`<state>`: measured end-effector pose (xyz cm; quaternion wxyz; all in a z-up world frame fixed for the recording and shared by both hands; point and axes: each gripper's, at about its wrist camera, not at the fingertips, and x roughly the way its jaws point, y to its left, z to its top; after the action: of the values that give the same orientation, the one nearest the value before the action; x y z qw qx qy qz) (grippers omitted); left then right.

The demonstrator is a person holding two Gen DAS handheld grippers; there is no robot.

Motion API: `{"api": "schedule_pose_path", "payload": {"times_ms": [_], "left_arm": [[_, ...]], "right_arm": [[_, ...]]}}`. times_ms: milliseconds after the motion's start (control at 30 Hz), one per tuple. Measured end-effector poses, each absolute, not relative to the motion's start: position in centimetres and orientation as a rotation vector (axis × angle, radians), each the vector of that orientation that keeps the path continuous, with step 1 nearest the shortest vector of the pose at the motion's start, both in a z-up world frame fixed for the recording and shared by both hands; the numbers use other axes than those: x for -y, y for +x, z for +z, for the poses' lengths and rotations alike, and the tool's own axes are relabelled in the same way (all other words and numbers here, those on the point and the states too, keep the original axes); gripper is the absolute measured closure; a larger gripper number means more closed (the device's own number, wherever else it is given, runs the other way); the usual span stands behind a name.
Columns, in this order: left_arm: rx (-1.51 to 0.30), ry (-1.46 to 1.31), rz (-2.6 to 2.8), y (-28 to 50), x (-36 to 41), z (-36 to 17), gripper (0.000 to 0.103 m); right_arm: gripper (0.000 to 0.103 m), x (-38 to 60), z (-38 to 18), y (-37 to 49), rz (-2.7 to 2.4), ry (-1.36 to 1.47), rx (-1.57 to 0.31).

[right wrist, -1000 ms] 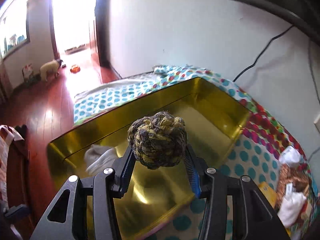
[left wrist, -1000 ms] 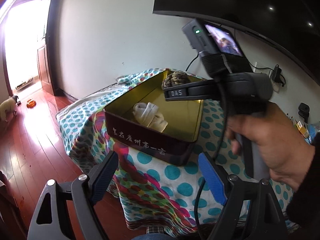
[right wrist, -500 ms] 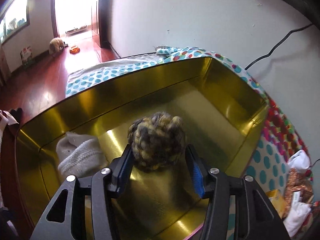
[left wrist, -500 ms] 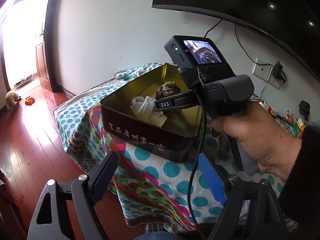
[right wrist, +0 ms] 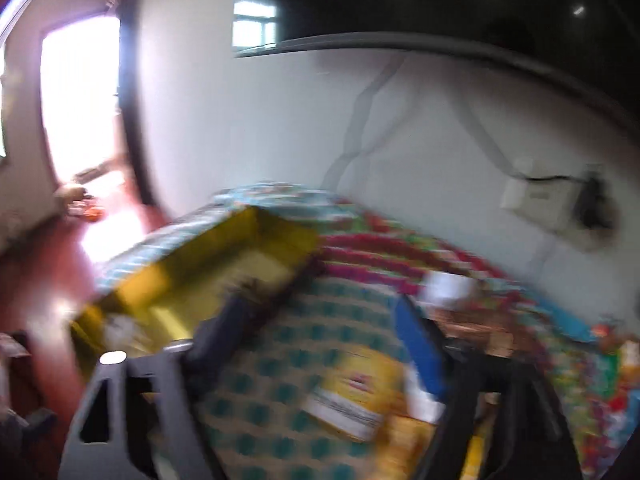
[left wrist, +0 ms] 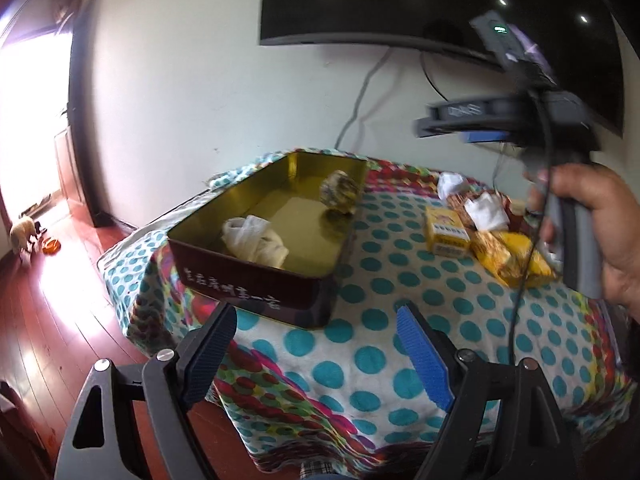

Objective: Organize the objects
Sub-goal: 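Grasp the yellow snack bag with the left gripper while the right gripper grasps the plastic bag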

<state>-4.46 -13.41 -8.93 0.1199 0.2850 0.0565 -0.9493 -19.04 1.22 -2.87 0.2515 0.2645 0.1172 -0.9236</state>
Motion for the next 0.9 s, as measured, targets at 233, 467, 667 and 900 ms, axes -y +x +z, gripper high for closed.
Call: {"api": "schedule_pose_path", "payload": {"times_ms": [233,467,667,900], "left_arm": [[-0.077,0.902,-2.851,-9.1,10.3,-8.2,0.018],[-0.092,0.965,-2.85,-16.5,8.1,-8.6,0.018],[-0.036,1.046,-2.898,-19.3,4.6,-9.4,0.018],[0.062,1.116,-2.964,-20.6,-1.6,-10.9,0.018]], "right_arm": [[0.002,-13.3,-9.4,-18.5,-2.752,0.856,-0.196],[0.001,-21.4,-11.8,-19.4,-2.867,1.046,0.106],[0.003,-23.8,-12.8,-21.1,-2.868,1.193,0.253],[0.003,-26.6,-12.8,-20.6,-2.996,1.235,0.438]]}}
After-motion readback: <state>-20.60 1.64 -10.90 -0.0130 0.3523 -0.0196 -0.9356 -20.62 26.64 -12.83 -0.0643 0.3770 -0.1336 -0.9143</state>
